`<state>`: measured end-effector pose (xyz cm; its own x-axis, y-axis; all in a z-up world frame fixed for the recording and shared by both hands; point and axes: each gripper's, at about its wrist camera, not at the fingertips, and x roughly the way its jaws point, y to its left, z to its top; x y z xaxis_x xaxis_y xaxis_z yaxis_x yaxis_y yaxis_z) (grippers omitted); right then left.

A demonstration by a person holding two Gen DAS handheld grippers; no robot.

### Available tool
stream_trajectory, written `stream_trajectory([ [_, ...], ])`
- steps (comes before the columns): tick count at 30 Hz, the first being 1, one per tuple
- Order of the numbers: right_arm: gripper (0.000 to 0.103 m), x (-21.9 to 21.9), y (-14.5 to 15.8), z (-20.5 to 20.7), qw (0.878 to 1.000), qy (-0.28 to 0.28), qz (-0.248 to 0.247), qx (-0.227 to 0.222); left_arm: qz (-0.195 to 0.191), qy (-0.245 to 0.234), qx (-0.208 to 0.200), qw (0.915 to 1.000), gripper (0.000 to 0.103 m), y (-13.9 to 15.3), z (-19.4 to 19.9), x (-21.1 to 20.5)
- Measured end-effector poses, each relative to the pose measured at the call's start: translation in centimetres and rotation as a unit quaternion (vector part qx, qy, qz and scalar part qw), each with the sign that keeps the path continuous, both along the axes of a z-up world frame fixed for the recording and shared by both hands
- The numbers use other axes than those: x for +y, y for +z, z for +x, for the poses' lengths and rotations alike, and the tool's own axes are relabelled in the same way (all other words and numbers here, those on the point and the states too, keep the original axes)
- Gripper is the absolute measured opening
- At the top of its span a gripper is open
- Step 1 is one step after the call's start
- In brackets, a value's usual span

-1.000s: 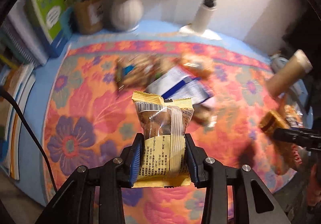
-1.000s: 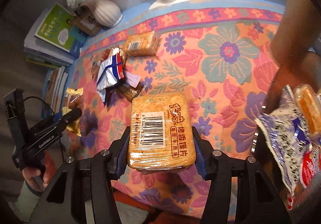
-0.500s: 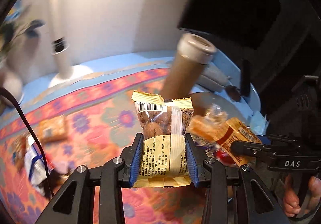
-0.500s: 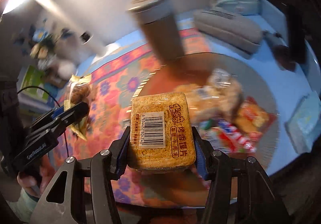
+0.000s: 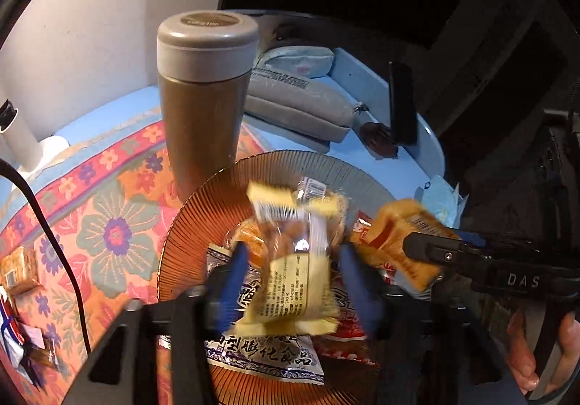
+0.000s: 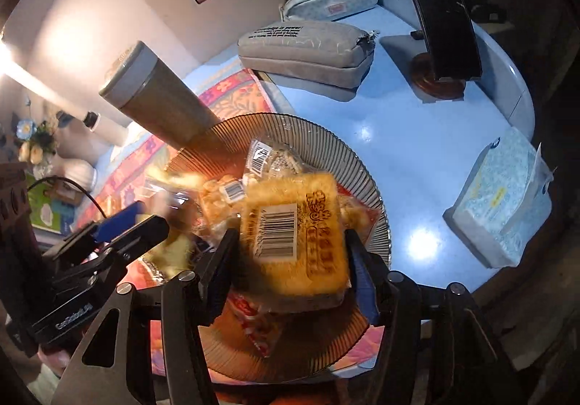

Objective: Organize snacks
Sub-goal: 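Open both tools to drop the packs into the bowl, then move both tools back toward the snack pile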

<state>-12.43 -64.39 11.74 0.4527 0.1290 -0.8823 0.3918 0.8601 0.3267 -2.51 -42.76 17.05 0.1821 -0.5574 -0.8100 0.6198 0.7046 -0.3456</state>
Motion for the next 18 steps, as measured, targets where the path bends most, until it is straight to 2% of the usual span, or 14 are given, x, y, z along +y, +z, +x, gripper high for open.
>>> stream_trajectory([
  [1,0.062,-0.2,0.0,-0.1,1.000,0.002,-0.001,0.000,-0.003,0.007,0.000,1.0000,0.069,0.0,0.0,0.3],
  [9,0.063,-0.5,0.3,-1.2,1.000,0.005,0.019,-0.014,-0.003,0.043,0.021,0.9988,0.069,-0.7,-0.1,3.3],
  [18,0.063,2.2,1.3,-1.0,0.999,0.028,0.033,-0.027,-0.002,0.059,0.022,0.9980,0.069,-0.5,-0.9,6.0],
])
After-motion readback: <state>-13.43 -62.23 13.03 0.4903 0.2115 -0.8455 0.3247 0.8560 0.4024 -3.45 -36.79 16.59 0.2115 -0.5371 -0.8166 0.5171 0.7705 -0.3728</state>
